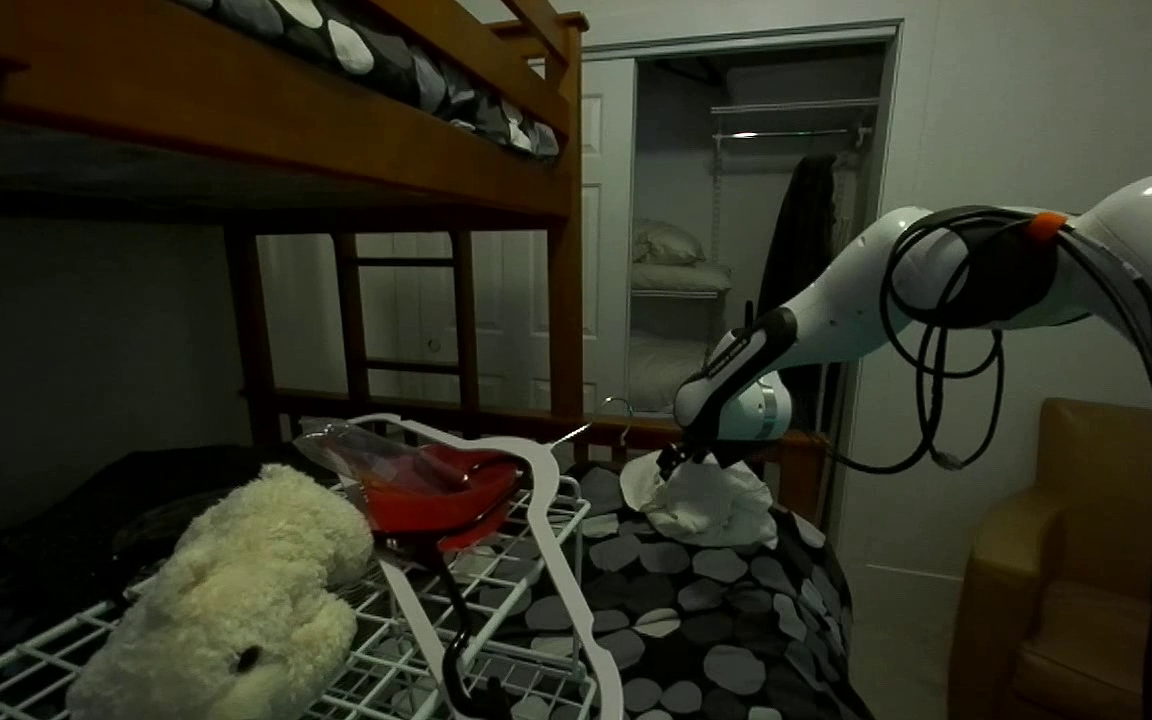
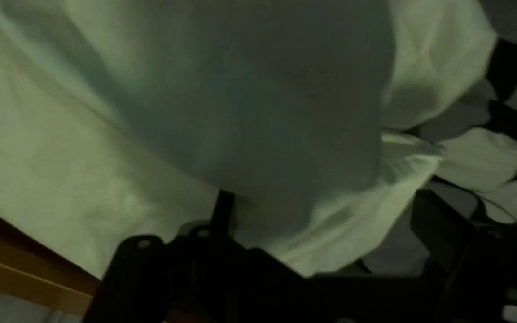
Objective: Pick up the white pillow case and put it in the basket
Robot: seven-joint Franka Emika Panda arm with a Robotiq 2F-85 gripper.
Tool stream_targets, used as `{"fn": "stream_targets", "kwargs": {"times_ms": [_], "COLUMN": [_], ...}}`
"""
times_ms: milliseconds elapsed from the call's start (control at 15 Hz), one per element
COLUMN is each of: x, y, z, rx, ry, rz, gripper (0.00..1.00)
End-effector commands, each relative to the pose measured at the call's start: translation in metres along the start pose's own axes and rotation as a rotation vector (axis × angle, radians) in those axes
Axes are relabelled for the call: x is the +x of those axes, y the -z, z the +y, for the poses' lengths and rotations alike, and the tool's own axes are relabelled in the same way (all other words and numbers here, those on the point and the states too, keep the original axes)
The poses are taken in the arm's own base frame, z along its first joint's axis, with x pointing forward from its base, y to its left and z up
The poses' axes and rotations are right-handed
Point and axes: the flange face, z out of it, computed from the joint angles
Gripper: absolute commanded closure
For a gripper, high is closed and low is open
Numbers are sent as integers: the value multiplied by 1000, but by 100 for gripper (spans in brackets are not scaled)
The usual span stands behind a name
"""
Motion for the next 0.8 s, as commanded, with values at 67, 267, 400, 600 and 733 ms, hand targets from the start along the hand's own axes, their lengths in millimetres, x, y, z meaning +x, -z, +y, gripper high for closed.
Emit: {"fn": "stream_targets", "kwargs": {"times_ms": [67, 267, 400, 600, 733], "x": [3, -1, -6, -18, -33], "y": [9, 7, 8, 3, -19], "z": [-36, -31, -18, -11, -20], "rx": [-37, -166, -259, -350, -324], "ry": [48, 113, 124, 87, 12], "rz": [50, 85, 93, 49, 13], "gripper": [0, 0, 0, 0, 0]}}
